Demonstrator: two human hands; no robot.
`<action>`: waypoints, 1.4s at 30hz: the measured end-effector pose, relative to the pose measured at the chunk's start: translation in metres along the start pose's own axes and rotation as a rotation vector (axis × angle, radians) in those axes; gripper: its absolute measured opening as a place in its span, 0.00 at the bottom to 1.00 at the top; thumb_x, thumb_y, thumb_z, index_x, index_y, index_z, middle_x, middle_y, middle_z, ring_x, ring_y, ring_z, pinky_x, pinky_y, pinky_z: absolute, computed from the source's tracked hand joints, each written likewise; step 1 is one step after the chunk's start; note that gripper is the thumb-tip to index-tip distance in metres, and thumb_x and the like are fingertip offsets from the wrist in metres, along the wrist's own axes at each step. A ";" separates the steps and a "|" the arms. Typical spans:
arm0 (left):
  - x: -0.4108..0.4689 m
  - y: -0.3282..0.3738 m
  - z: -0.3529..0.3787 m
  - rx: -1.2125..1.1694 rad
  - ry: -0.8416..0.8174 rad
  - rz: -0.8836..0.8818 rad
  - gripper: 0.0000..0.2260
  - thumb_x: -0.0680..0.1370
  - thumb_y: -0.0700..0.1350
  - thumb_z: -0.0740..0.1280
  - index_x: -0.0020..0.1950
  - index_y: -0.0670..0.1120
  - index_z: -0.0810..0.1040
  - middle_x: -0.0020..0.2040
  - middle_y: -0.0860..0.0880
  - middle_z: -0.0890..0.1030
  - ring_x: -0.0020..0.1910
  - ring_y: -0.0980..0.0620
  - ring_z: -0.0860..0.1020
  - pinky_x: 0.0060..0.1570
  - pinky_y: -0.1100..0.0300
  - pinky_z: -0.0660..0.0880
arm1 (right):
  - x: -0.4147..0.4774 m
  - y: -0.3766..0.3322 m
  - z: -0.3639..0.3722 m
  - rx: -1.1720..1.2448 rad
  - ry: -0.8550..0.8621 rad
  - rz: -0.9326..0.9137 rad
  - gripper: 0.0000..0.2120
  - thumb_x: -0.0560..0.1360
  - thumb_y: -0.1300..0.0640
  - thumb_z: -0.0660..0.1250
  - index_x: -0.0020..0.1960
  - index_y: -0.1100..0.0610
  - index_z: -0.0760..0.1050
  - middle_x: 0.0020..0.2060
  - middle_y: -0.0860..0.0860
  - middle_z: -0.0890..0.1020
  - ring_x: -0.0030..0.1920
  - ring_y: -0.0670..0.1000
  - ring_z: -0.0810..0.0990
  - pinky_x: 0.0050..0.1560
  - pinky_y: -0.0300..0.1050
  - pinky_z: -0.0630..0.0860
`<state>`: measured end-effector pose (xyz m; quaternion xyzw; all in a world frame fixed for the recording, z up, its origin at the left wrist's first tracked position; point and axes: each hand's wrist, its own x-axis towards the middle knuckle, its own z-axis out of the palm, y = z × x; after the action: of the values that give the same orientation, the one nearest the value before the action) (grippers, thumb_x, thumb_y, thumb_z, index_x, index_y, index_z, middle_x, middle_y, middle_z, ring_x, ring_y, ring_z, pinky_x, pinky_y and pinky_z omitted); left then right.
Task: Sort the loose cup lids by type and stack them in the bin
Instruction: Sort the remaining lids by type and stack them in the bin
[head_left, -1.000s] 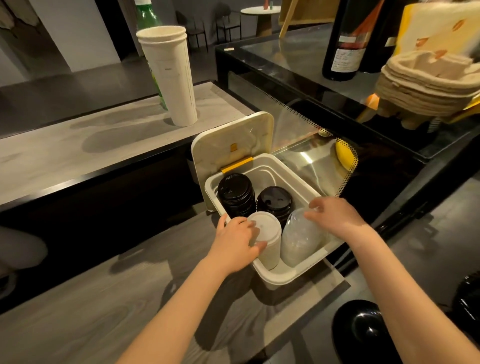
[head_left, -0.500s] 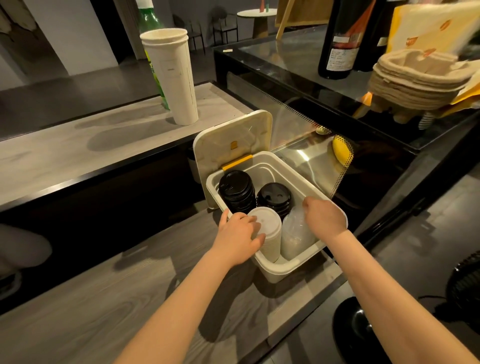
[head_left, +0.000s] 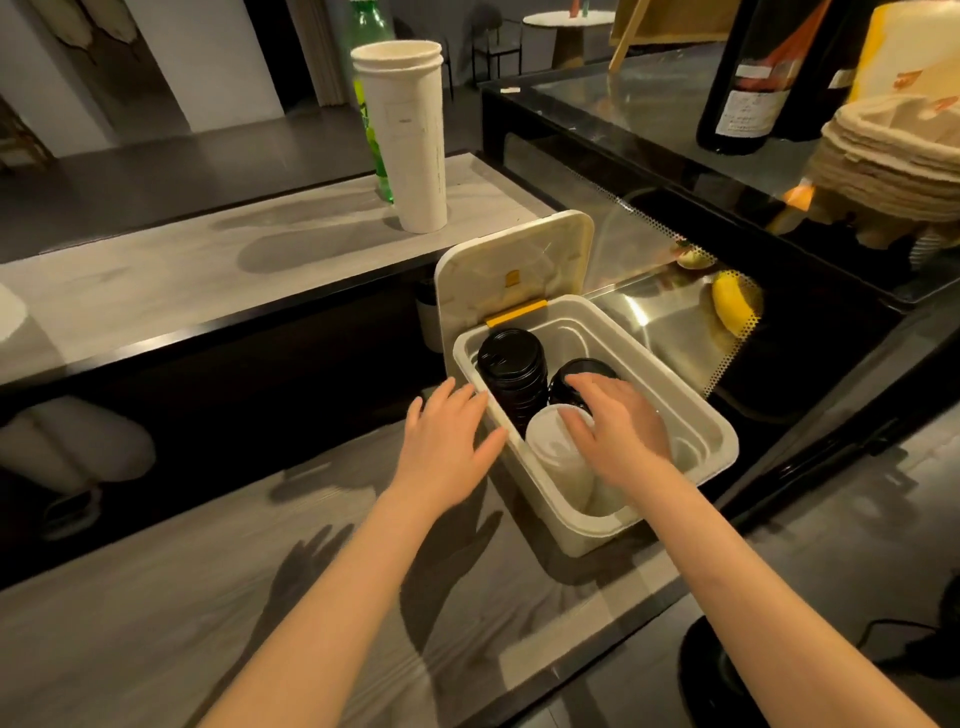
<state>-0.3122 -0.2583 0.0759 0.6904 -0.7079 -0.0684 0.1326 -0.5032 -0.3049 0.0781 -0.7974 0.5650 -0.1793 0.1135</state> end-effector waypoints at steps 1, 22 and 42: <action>-0.007 -0.009 -0.006 0.005 0.015 -0.044 0.24 0.80 0.57 0.55 0.74 0.50 0.62 0.75 0.52 0.61 0.76 0.52 0.52 0.73 0.47 0.47 | 0.001 -0.013 0.004 0.013 0.006 -0.048 0.20 0.80 0.50 0.59 0.70 0.55 0.69 0.66 0.49 0.74 0.67 0.52 0.70 0.63 0.48 0.68; -0.293 -0.238 -0.072 0.041 0.118 -0.953 0.24 0.80 0.56 0.56 0.74 0.47 0.63 0.75 0.50 0.62 0.75 0.51 0.55 0.73 0.51 0.54 | -0.061 -0.335 0.151 0.027 -0.378 -0.887 0.20 0.79 0.47 0.58 0.68 0.53 0.68 0.62 0.52 0.75 0.63 0.54 0.73 0.56 0.50 0.73; -0.564 -0.446 -0.077 -0.232 -0.186 -1.535 0.41 0.72 0.61 0.68 0.77 0.46 0.51 0.77 0.46 0.53 0.74 0.40 0.55 0.69 0.46 0.60 | -0.177 -0.605 0.316 -0.071 -0.837 -0.956 0.18 0.79 0.49 0.59 0.68 0.52 0.68 0.66 0.52 0.71 0.64 0.54 0.72 0.60 0.47 0.71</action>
<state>0.1435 0.2932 -0.0281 0.9600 -0.0288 -0.2721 0.0594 0.0956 0.0583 -0.0047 -0.9674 0.0601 0.1355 0.2054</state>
